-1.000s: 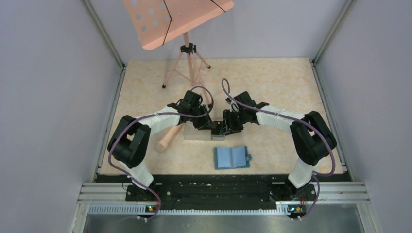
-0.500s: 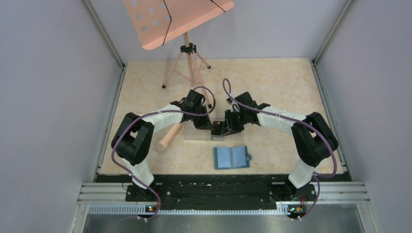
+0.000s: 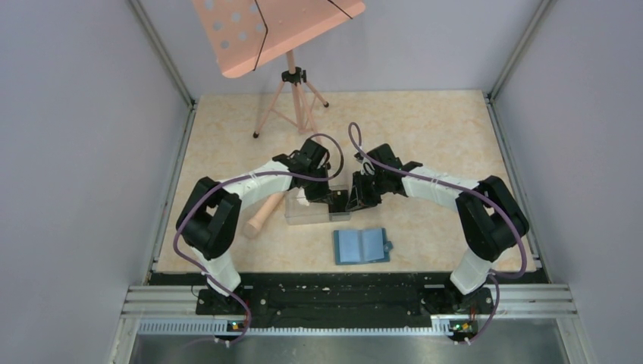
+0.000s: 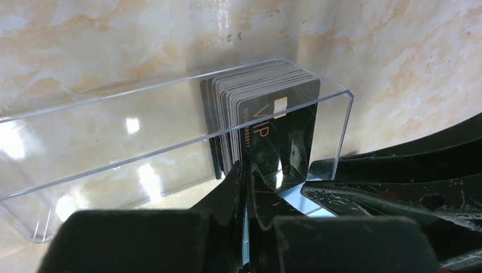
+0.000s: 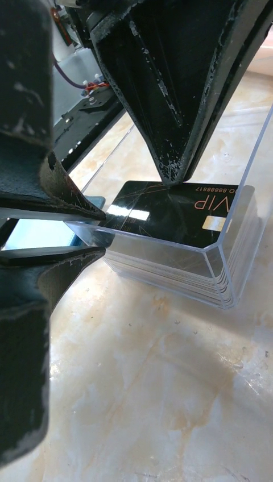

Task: Put the credit cards into the card holder
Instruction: Move the storage box to the center of the board, then pick up the credit card from the storage box.

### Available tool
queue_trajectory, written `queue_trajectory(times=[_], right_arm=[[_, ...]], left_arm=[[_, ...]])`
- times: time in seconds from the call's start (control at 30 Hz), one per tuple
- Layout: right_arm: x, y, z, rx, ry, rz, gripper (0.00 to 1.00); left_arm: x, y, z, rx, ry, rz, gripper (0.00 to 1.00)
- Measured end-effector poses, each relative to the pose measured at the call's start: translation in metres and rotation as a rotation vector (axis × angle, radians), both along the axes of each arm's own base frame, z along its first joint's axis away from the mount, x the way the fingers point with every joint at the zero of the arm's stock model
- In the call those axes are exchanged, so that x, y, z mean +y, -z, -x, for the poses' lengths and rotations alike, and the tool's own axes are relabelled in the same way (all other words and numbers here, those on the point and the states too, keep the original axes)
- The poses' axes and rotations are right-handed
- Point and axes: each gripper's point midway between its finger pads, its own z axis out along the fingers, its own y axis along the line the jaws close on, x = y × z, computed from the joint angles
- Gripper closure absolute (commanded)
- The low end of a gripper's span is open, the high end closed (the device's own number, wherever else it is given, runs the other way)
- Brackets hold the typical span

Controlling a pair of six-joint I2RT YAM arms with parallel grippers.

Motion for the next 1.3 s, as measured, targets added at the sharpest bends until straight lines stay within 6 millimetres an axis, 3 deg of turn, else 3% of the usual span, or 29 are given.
queue_trajectory(times=[0.8, 1.1, 1.3], right_arm=[[-0.001, 0.000, 0.000, 0.000, 0.002, 0.004, 0.95], [-0.003, 0.000, 0.001, 0.001, 0.006, 0.013, 0.95], [-0.003, 0.000, 0.001, 0.000, 0.006, 0.012, 0.95]], left_arm=[[-0.003, -0.007, 0.001, -0.026, 0.015, -0.034, 0.87], [-0.018, -0.034, -0.003, -0.080, 0.028, 0.059, 0.81], [-0.034, -0.044, -0.001, -0.091, 0.058, 0.129, 0.68]])
